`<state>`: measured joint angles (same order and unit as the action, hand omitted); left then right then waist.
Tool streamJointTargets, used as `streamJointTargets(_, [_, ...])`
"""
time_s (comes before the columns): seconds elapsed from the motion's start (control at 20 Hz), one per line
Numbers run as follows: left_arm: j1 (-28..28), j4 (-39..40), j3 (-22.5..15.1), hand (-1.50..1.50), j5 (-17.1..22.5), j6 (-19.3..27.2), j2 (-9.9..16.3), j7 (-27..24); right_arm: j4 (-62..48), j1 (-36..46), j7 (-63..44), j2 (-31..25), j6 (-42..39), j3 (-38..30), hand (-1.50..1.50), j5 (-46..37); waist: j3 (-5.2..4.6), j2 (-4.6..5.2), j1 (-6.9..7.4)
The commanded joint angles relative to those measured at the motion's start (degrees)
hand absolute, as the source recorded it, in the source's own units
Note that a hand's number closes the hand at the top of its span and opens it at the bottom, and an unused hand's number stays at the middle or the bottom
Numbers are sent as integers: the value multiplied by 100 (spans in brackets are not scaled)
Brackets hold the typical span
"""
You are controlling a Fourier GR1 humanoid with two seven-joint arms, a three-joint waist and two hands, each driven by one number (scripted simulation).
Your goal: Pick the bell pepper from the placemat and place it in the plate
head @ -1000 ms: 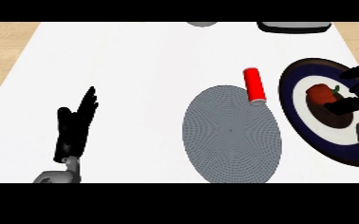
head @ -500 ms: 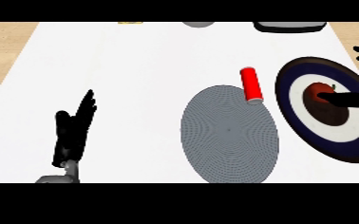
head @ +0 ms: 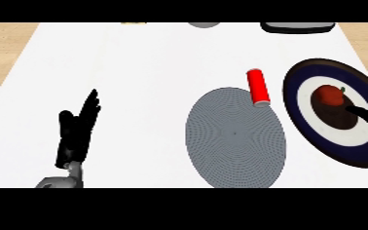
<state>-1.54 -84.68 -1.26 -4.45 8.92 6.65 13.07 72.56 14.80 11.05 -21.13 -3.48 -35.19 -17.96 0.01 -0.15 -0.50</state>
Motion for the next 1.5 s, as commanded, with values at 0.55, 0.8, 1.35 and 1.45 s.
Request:
streamJointTargets(0.55, [164, -184, 242, 0, 34, -327, 80, -19, 0, -817, 936, -19, 93, 234, -150, 655, -2, 10, 45])
streamJointTargets(0.8, [158, -162, 60, 0, -202, -87, -186, -30, -823, -335, 898, -329, 622, 305, -150, 367, 0, 16, 64])
streamJointTargets(1.35, [46, -42, 220, 0, -205, -221, -168, -11, -1185, -547, 1133, -522, 1003, 432, -150, 419, 0, 15, 59])
streamJointTargets(1.45, [-37, 69, 303, 0, -206, -255, -106, -71, -1426, -545, 1297, -752, 885, 276, -150, 552, 0, 16, 55])
